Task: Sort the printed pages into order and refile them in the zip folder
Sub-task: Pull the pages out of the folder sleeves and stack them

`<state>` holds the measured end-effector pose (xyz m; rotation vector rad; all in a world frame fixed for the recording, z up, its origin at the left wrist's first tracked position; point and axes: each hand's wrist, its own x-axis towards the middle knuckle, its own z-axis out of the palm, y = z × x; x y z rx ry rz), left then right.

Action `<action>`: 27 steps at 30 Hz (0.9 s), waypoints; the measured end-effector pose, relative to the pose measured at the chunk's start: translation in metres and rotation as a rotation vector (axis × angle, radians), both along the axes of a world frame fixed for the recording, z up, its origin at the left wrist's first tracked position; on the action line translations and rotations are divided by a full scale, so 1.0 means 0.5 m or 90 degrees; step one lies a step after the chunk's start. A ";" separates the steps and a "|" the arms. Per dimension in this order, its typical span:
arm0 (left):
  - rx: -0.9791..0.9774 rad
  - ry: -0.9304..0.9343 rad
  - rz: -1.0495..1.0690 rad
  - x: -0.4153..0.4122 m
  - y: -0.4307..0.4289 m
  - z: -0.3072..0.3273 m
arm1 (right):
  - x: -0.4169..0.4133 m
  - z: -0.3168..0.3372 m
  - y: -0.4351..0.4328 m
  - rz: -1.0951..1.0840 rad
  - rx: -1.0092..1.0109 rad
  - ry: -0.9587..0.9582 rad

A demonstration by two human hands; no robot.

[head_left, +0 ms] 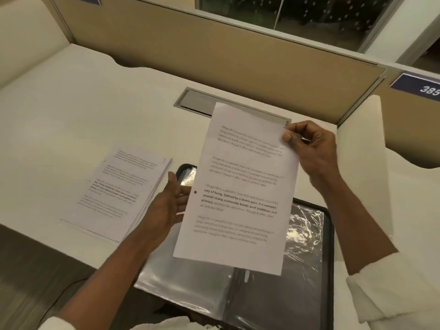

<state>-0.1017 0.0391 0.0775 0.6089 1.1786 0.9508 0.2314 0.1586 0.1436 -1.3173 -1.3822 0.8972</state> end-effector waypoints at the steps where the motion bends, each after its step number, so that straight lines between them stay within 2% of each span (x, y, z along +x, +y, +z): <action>1: 0.012 0.015 -0.026 -0.017 0.003 0.018 | -0.024 -0.012 0.000 -0.004 -0.014 0.004; 5: 0.092 0.166 -0.089 -0.101 0.015 0.053 | -0.133 -0.060 -0.001 -0.035 -0.065 0.029; 10: 0.061 0.215 -0.086 -0.214 0.013 0.064 | -0.262 -0.104 0.002 -0.035 -0.108 0.061; 17: 0.010 0.305 0.036 -0.345 0.023 0.021 | -0.422 -0.162 0.021 -0.069 -0.200 0.109; 20: 0.004 0.328 0.090 -0.406 0.041 -0.006 | -0.495 -0.191 0.017 -0.072 -0.287 0.170; 22: 0.005 0.357 0.106 -0.446 0.056 -0.022 | -0.544 -0.213 0.005 -0.059 -0.350 0.196; 27: -0.012 0.486 0.098 -0.548 0.110 -0.084 | -0.642 -0.259 -0.034 -0.053 -0.435 0.171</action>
